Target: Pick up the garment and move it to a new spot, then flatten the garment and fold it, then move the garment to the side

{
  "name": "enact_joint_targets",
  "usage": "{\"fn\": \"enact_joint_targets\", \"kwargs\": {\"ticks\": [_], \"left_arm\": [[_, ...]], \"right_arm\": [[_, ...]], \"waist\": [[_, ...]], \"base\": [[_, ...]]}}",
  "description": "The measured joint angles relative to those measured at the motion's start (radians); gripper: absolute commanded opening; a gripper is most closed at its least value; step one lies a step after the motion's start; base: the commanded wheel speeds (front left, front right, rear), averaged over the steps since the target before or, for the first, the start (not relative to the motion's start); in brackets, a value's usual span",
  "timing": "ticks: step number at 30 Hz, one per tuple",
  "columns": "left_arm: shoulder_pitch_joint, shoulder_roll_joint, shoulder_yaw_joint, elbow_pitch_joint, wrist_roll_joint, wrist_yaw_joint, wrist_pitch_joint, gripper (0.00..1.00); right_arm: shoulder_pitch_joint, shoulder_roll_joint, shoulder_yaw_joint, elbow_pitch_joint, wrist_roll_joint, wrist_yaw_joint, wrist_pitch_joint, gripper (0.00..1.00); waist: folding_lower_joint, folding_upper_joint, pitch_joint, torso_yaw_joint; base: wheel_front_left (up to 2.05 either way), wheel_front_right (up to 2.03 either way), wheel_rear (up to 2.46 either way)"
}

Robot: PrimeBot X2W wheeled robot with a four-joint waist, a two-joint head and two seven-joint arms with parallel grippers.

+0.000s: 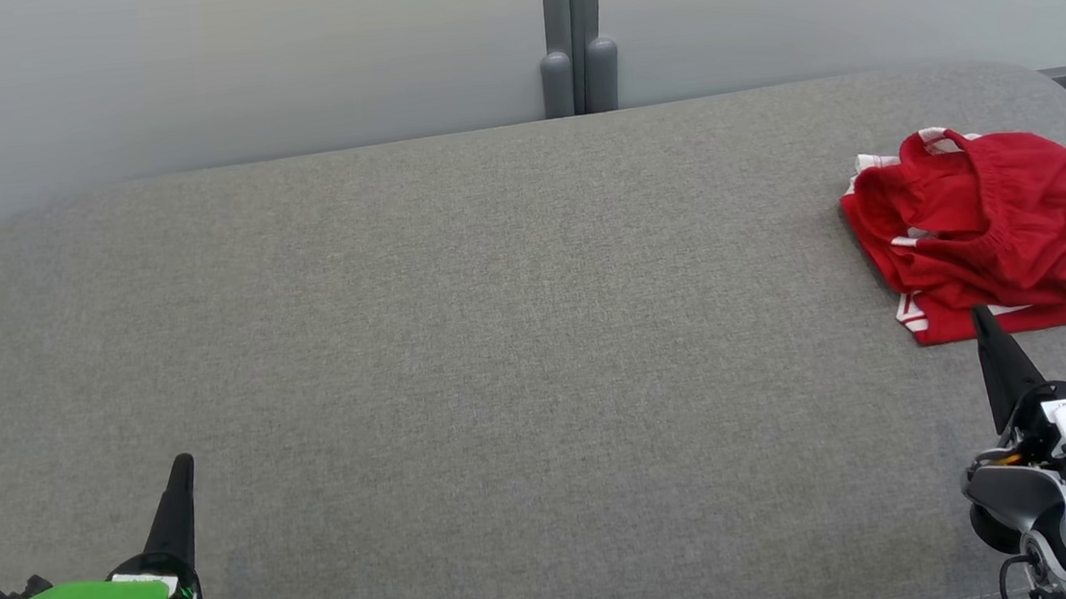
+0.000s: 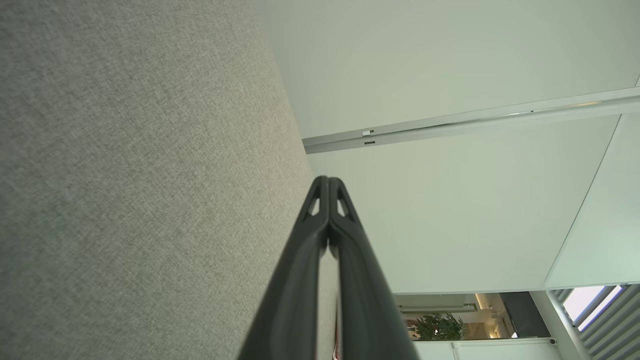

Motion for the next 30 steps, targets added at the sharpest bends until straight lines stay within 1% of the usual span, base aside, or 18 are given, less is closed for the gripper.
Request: {"fn": "enact_joint_targets", "kwargs": {"ticks": [9,22,27,30], "left_arm": [[-0.017,-0.019,0.027,0.013,-0.084,-0.015,0.023,0.0],[-0.018,-0.019,0.03,0.021,-0.089,-0.016,0.025,0.0],[-0.018,-0.019,0.032,0.023,-0.089,-0.024,0.025,0.0],[-0.019,-0.019,0.032,0.026,-0.089,-0.024,0.025,0.0]], "right_arm": [[-0.02,0.006,-0.018,0.03,0.095,0.018,0.019,0.0],[-0.021,0.007,-0.02,0.041,0.096,0.021,0.022,0.0],[-0.024,0.007,-0.02,0.045,0.096,0.021,0.022,0.0],[-0.025,0.007,-0.021,0.047,0.096,0.026,0.022,0.0]], "waist": [[0.0,0.0,-0.004,-0.004],[0.0,0.0,-0.004,-0.004],[0.0,0.0,-0.005,-0.004],[0.0,0.0,-0.005,-0.004]], "base": [[0.0,0.0,0.0],[0.0,0.0,0.0],[0.0,0.0,0.0],[0.0,0.0,0.0]]}}
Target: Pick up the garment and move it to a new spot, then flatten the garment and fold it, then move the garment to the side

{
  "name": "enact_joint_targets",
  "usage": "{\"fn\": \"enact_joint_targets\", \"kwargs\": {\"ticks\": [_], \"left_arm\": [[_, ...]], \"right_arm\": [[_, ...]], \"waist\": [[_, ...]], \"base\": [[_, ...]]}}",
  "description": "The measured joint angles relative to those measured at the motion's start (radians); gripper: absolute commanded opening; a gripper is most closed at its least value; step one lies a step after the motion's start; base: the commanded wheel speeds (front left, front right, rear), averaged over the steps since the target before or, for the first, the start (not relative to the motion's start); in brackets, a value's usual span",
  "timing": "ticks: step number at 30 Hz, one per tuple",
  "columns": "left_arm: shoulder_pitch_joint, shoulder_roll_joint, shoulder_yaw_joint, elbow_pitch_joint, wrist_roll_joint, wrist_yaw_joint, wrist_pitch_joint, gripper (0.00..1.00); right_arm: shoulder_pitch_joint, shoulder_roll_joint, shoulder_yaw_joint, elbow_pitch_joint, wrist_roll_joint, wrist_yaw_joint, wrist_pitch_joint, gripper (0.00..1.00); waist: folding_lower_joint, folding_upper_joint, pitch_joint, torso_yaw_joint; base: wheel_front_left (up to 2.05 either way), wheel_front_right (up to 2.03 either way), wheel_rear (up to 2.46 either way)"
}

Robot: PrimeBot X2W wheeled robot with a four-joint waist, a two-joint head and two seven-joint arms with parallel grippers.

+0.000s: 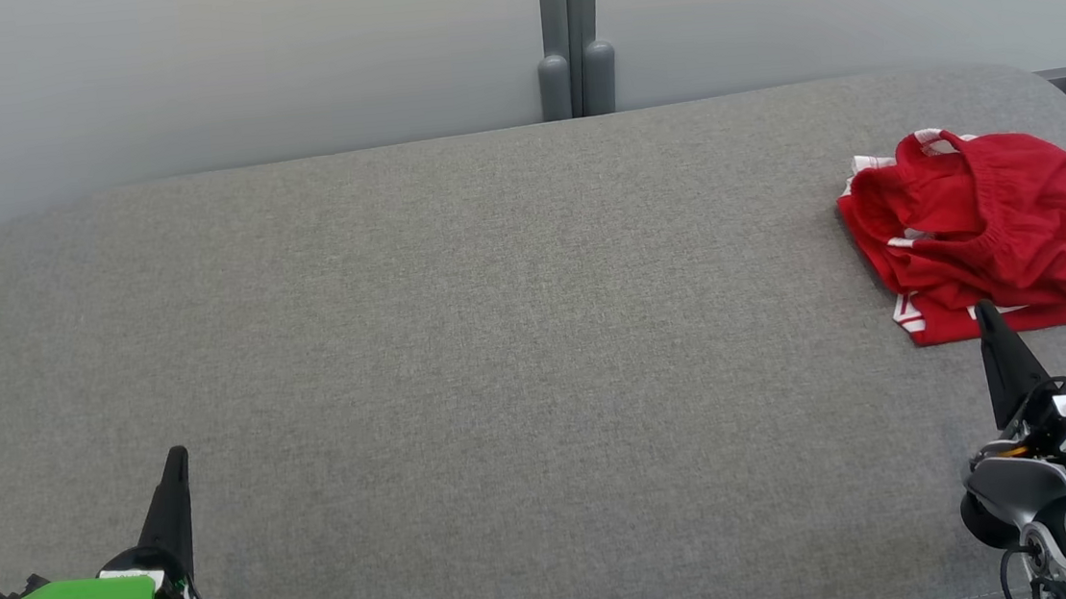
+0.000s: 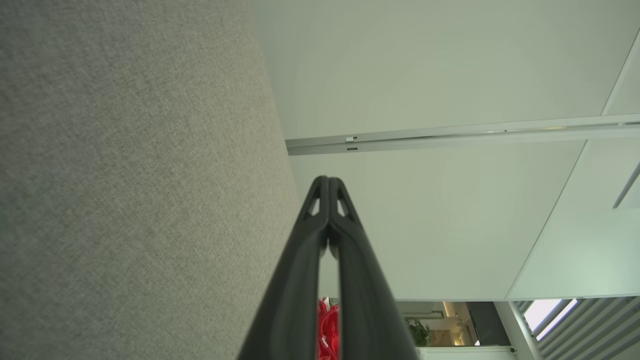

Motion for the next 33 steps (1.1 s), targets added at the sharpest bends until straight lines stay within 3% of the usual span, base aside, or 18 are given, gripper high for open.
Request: {"fn": "enact_joint_targets", "kwargs": {"ticks": [33], "left_arm": [[-0.001,-0.001,0.005,0.01,0.0,0.0,0.0,0.0]], "right_arm": [[-0.012,0.005,-0.003,0.012,0.0,0.0,0.007,0.0]], "waist": [[0.0,0.0,-0.001,0.0]], "base": [[0.0,0.0,0.0]]}}
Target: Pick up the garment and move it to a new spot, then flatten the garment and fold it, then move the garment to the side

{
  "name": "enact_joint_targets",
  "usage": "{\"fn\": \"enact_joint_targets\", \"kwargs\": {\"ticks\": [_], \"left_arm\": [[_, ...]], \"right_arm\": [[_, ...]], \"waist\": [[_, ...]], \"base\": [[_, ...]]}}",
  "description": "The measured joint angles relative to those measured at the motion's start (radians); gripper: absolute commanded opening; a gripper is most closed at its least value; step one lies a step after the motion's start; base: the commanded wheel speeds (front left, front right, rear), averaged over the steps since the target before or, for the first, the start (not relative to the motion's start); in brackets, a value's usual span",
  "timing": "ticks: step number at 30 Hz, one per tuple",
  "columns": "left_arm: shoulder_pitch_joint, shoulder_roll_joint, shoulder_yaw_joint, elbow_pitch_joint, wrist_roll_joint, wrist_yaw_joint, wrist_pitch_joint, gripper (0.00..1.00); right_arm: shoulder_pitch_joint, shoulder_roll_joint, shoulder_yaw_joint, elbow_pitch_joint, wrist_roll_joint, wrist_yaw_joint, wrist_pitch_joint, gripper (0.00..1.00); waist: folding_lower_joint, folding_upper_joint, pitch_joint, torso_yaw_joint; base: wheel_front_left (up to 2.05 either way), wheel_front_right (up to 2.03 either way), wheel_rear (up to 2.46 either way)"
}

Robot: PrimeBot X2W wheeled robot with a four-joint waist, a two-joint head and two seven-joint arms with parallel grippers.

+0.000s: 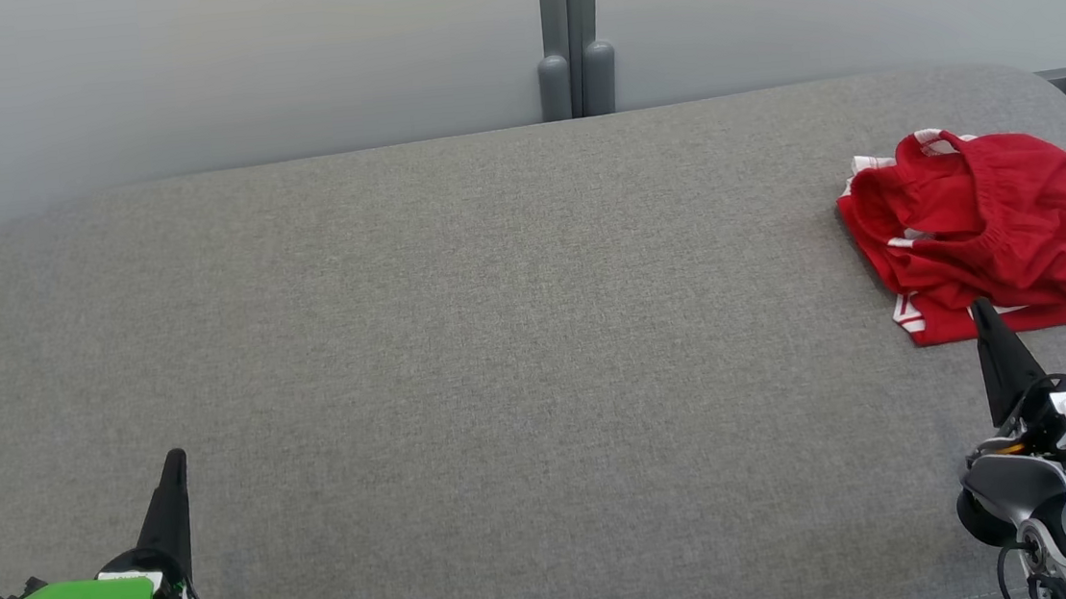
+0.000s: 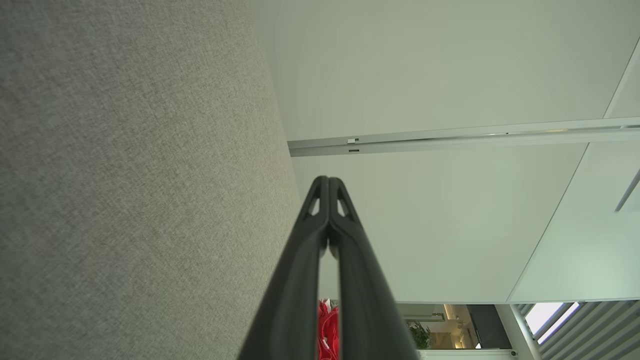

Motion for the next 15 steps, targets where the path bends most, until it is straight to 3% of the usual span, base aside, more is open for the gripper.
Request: {"fn": "enact_joint_targets", "kwargs": {"ticks": [15], "left_arm": [[0.0,0.0,0.003,0.002,0.0,0.0,0.0,0.0]], "right_arm": [[-0.001,0.003,-0.002,0.004,0.0,0.0,0.001,0.0]], "waist": [[0.0,0.0,0.0,0.0]], "base": [[0.0,0.0,0.0]]}}
